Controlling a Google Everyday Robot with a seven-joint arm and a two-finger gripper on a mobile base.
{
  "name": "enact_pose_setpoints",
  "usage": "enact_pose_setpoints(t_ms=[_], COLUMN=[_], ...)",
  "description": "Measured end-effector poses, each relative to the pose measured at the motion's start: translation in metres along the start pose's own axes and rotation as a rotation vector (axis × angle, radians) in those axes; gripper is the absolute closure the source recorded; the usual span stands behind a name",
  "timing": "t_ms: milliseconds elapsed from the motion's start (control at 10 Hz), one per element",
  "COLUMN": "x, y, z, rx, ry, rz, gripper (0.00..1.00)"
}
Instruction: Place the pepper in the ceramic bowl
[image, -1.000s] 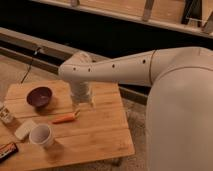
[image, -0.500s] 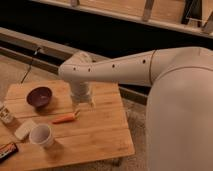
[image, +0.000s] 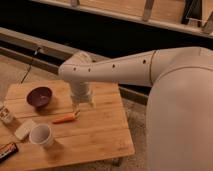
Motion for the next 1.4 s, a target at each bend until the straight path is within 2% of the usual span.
enact_pose_setpoints(t_ms=[200, 300, 500, 600, 800, 1000, 1100, 1200, 1400], x=[-0.008, -0.011, -0.010, -0.011, -0.018, -0.034, -0.041, -0.046, -0.053], y=[0.006, 0.016, 0.030, 0.036, 0.043, 0.051, 0.056, 0.063, 0.087], z=[-0.003, -0.003, 0.000, 0.003, 0.009, 0.021, 0.029, 0.039, 0.066], rx=[0.021, 0.043, 0.075, 0.104, 0.157, 0.214, 0.219, 0.210, 0.130], ry=[-0.049, -0.074, -0.077, -0.073, -0.072, -0.071, -0.067, -0.061, -0.054], rz=[-0.130, -0.245, -0.437, -0.554, -0.715, -0.813, -0.820, -0.819, -0.855], gripper=[0.35, 0.35, 0.35, 0.35, 0.35, 0.35, 0.35, 0.35, 0.35])
